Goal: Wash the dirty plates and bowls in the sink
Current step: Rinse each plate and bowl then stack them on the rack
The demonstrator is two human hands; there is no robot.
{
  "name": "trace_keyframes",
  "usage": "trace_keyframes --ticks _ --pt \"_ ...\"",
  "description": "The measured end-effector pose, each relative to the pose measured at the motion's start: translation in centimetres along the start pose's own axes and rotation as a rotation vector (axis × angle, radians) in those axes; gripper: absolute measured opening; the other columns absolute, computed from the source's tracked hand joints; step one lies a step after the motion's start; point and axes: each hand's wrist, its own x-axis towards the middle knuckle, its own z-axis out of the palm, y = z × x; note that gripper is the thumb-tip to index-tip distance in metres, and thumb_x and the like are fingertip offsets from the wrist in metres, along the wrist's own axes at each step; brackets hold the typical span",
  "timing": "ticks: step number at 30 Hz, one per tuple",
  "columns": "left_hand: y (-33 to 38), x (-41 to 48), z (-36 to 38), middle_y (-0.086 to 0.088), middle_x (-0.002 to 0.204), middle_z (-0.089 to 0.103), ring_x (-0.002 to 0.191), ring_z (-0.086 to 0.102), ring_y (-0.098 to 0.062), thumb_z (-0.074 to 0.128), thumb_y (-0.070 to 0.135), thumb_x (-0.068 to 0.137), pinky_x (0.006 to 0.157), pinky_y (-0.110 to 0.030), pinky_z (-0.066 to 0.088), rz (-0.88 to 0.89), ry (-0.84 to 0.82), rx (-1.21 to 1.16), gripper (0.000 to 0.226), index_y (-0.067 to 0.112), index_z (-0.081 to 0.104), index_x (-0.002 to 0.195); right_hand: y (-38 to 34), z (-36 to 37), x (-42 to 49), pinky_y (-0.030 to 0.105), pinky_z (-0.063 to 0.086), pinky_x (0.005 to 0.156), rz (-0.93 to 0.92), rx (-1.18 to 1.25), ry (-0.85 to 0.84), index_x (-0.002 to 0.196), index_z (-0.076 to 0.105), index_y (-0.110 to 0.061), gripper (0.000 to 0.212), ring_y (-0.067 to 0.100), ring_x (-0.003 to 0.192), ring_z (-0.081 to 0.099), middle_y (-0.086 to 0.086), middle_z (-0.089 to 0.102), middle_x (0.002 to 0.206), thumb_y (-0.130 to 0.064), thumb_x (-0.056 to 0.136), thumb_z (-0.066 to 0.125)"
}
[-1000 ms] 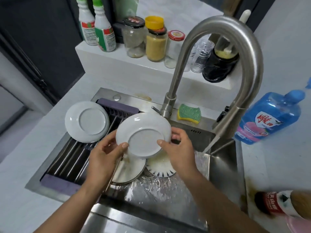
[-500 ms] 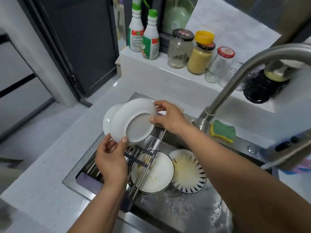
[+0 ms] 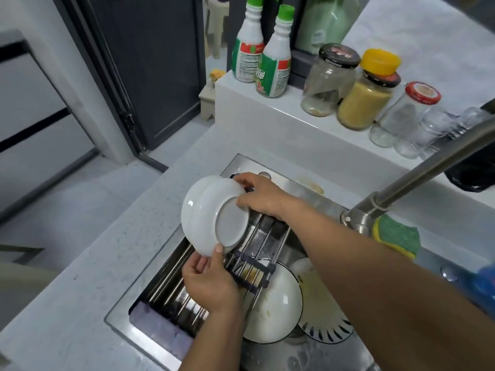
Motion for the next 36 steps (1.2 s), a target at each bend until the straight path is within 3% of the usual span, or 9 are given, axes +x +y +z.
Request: trace_keyframes --ticks 4,8,14,21,23,26,29,33,36 --pt "-0.7 -0.2 0.8 -0.009 0.11 0.072 0.101 0.071 -0.019 0.083 0.01 0.083 0.074 -0.014 0.052 -0.049 0.064 0.023 0.042 0.006 0.063 0.12 -0.2 0.1 0.6 0.027 0.046 0.09 -0.007 -0.075 -0.052 0.142 0.05 -0.029 0.06 0.018 0.113 0.057 -0.008 0.055 0.127 -0.012 0.086 0.061" --pt "-0.9 0.1 1.1 -0.008 0.11 0.072 0.101 0.07 -0.019 0.081 0.015 0.086 0.075 -0.016 0.05 -0.075 0.091 0.047 0.044 0.005 0.062 0.124 -0.2 1.3 1.7 0.038 0.05 0.101 -0.044 -0.244 -0.021 0.147 0.045 -0.03 0.062 0.025 0.122 0.056 0.001 0.048 0.139 -0.026 0.087 0.06" --pt "-1.4 0.4 1.6 -0.005 0.1 0.072 0.097 0.072 -0.022 0.083 0.016 0.085 0.082 -0.026 0.056 -0.089 0.07 0.075 0.036 0.009 0.062 0.114 0.1 2.2 1.8 0.042 0.037 0.11 -0.077 -0.495 0.059 0.153 0.034 -0.032 0.064 0.034 0.134 0.036 0.01 0.038 0.143 -0.03 0.093 0.054" --pt "-0.9 -0.1 1.4 -0.008 0.122 0.067 0.109 0.068 -0.025 0.084 0.022 0.084 0.102 -0.047 0.053 -0.19 0.008 0.097 0.064 0.015 0.048 0.137 2.2 1.9 -0.6 0.045 0.041 0.111 -0.093 -0.304 0.101 0.158 0.028 -0.026 0.068 0.032 0.136 0.042 0.011 0.032 0.152 -0.018 0.095 0.054" --pt "-0.5 -0.8 1.8 -0.008 0.127 0.062 0.11 0.064 -0.023 0.083 0.018 0.085 0.097 -0.038 0.053 -0.209 0.028 0.073 0.073 0.013 0.042 0.144 3.6 1.6 -2.0 0.044 0.041 0.112 -0.075 -0.197 0.169 0.156 0.034 -0.021 0.062 0.028 0.134 0.045 0.009 0.034 0.153 -0.016 0.097 0.054" --pt "0.2 -2.3 3.0 -0.011 0.118 0.062 0.099 0.062 -0.019 0.078 0.01 0.088 0.07 -0.014 0.049 -0.139 0.002 0.043 0.059 0.0 0.046 0.137 5.6 0.9 -4.0 0.033 0.046 0.106 -0.06 -0.056 0.249 0.15 0.047 -0.019 0.053 0.02 0.121 0.055 0.005 0.047 0.144 -0.013 0.098 0.055" --pt "0.3 -4.5 4.4 -0.005 0.108 0.06 0.095 0.061 -0.021 0.076 0.016 0.091 0.079 -0.027 0.051 -0.144 -0.126 0.1 0.045 0.008 0.049 0.126 7.1 -0.2 -6.3 0.015 0.044 0.086 -0.06 0.031 0.313 0.138 0.061 -0.014 0.04 0.01 0.096 0.058 -0.004 0.064 0.118 -0.009 0.098 0.056" --pt "-0.8 -6.8 5.6 -0.016 0.11 0.067 0.087 0.061 -0.023 0.074 0.018 0.093 0.083 -0.042 0.056 -0.201 -0.291 0.141 0.029 0.014 0.055 0.114 9.5 -1.6 -8.7 0.027 0.053 0.092 -0.013 0.132 0.378 0.13 0.068 -0.015 0.032 0.013 0.1 0.065 -0.001 0.071 0.116 -0.017 0.099 0.061" --pt "-1.7 -8.0 5.7 -0.015 0.101 0.064 0.09 0.058 -0.025 0.076 0.017 0.091 0.088 -0.043 0.051 -0.176 -0.342 0.152 0.023 0.017 0.059 0.106 11.1 -2.6 -10.4 0.023 0.052 0.077 0.006 0.209 0.411 0.115 0.074 -0.017 0.02 0.006 0.079 0.062 -0.005 0.072 0.095 -0.023 0.098 0.065"
